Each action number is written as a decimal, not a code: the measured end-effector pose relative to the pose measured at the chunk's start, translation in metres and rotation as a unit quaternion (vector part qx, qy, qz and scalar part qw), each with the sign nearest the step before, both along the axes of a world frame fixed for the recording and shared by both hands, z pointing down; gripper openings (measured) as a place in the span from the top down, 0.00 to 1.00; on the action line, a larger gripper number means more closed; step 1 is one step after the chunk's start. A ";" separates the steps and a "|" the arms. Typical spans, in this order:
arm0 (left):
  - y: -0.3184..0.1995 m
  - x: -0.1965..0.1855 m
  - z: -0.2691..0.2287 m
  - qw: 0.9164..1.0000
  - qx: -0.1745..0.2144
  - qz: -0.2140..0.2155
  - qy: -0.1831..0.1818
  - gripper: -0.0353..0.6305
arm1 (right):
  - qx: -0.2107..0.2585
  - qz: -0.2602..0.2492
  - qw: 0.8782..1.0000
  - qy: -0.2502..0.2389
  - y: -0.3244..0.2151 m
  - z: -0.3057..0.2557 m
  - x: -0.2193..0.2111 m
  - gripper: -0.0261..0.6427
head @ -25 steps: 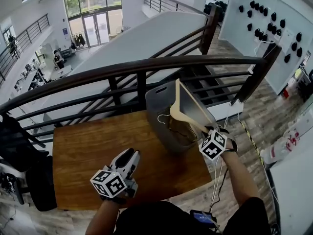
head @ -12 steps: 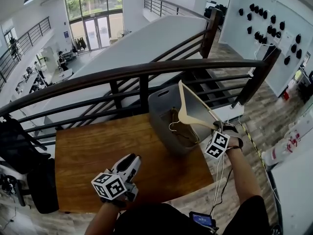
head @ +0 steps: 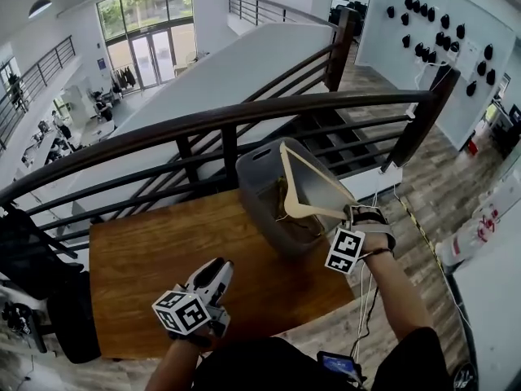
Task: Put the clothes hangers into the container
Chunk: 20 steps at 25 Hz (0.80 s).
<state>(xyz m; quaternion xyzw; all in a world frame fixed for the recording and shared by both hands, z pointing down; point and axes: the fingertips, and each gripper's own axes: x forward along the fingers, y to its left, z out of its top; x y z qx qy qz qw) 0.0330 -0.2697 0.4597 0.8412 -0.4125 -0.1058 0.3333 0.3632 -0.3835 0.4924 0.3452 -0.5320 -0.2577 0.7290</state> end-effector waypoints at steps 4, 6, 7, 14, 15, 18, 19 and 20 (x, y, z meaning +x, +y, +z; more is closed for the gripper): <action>-0.001 0.001 0.001 1.000 0.002 0.002 0.004 0.74 | -0.012 -0.020 0.999 0.035 0.004 -0.001 -0.006 0.76; -0.002 -0.001 0.000 1.000 0.002 0.001 0.005 0.74 | -0.013 -0.023 0.999 0.032 0.000 -0.004 -0.011 0.74; -0.001 -0.002 0.001 1.000 0.001 0.000 0.005 0.74 | -0.014 -0.025 0.999 0.024 -0.001 -0.005 -0.014 0.72; 0.001 -0.007 0.001 1.000 0.006 0.002 0.001 0.74 | -0.029 -0.053 0.995 -0.078 0.007 -0.008 -0.066 0.55; 0.001 -0.009 0.001 1.000 0.006 0.002 -0.004 0.74 | -0.031 -0.052 0.994 -0.087 0.008 -0.008 -0.072 0.54; 0.000 -0.014 0.004 1.000 0.010 0.005 -0.029 0.74 | -0.033 -0.050 0.991 -0.118 0.014 -0.011 -0.086 0.53; 0.000 -0.015 0.004 0.999 0.012 0.006 -0.037 0.74 | -0.032 -0.051 0.990 -0.129 0.017 -0.013 -0.089 0.53; -0.001 -0.017 0.004 0.999 0.013 0.006 -0.043 0.74 | -0.030 -0.052 0.988 -0.141 0.019 -0.014 -0.092 0.53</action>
